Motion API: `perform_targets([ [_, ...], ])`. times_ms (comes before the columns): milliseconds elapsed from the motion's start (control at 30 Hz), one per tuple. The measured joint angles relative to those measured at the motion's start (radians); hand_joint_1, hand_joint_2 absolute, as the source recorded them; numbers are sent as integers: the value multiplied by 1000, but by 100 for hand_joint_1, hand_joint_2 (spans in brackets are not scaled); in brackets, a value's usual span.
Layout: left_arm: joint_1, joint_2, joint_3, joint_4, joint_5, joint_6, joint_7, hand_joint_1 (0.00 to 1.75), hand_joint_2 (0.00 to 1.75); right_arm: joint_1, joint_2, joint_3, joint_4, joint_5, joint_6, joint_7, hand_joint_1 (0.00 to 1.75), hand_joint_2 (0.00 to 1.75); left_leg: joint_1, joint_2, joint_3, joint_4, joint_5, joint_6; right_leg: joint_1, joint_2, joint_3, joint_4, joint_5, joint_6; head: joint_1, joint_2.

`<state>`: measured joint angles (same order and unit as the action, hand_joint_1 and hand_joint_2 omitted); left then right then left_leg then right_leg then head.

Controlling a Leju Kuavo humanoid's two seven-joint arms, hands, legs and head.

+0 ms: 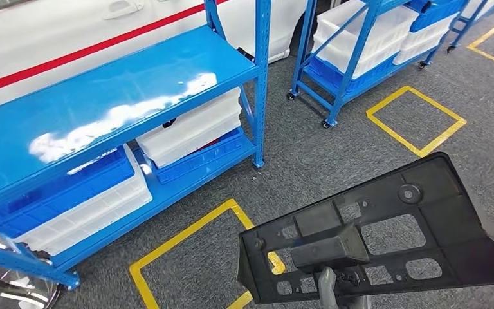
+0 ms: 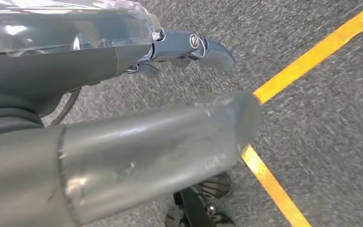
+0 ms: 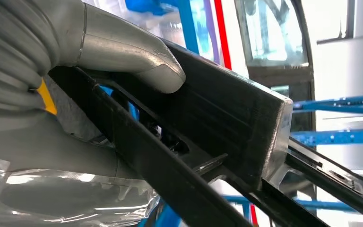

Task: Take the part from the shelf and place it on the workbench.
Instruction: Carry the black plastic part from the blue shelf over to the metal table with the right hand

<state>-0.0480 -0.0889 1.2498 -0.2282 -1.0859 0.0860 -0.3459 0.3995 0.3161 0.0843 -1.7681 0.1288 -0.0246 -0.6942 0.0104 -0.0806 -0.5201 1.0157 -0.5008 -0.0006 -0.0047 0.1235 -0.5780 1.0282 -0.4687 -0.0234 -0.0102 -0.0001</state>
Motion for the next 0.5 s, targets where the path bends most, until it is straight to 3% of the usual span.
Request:
perform_targets([
  [67, -3, -2, 0, 0, 0, 0, 0, 0, 0, 2, 0, 0, 0, 0, 0, 0, 175, 175, 0, 23, 3, -11, 7, 7, -5, 19, -8, -1, 6, 16, 0, 0],
  [100, -6, -3, 0, -1, 0, 0, 0, 0, 0, 3, 0, 0, 0, 0, 0, 0, 175, 175, 2, 35, 6, -19, 12, 12, -3, 7, -13, 7, 0, 22, 1, 0],
  [133, -7, -4, 0, -1, 0, 0, -1, 0, 0, 2, -1, 0, 1, 0, 1, 0, 175, 175, 4, 50, 8, -28, 18, 19, 0, -18, -25, 31, -17, 27, 6, 0],
  [200, -5, -5, 0, -1, -1, 0, -1, 0, 0, 1, -1, 1, 1, 0, 4, 0, 175, 175, 2, 80, 8, -35, 23, 27, 2, -84, -77, 135, -80, 33, 15, 0],
  [267, -3, -5, 0, -1, -2, 1, -1, 0, 0, 2, -2, 1, 3, -1, 6, 0, 175, 175, -2, 113, 4, -32, 22, 29, -3, -111, -129, 246, -125, 39, 18, 0],
  [300, -3, -5, 0, -1, -2, 2, -1, 0, 0, 3, -3, 2, 3, -2, 8, 0, 175, 175, -3, 128, 3, -30, 20, 29, -6, -117, -134, 261, -123, 41, 18, 0],
  [333, -3, -6, 0, -1, -4, 3, -1, 0, 0, 5, -4, 2, 4, -3, 11, 0, 175, 175, -3, 142, 2, -28, 19, 28, -7, -122, -117, 235, -102, 42, 18, 0],
  [367, -5, -7, 0, -1, -5, 5, -1, 0, 0, 7, -5, 2, 3, -3, 16, 0, 175, 175, -3, 155, 3, -26, 16, 26, -8, -132, -81, 175, -70, 42, 18, 0],
  [433, -7, -10, 0, -1, -12, 7, -1, 0, 0, 11, -5, 1, 0, -3, 31, 0, 175, 175, -6, 176, 7, -21, 10, 18, -3, -174, -4, 39, -26, 34, 18, 0],
  [500, -9, -14, 0, -1, -21, 12, -2, 0, 0, 17, -5, -2, -11, -3, 51, 0, 175, 175, -10, 193, 10, -18, 5, 7, 4, -191, 21, -13, -20, 23, 16, 0],
])
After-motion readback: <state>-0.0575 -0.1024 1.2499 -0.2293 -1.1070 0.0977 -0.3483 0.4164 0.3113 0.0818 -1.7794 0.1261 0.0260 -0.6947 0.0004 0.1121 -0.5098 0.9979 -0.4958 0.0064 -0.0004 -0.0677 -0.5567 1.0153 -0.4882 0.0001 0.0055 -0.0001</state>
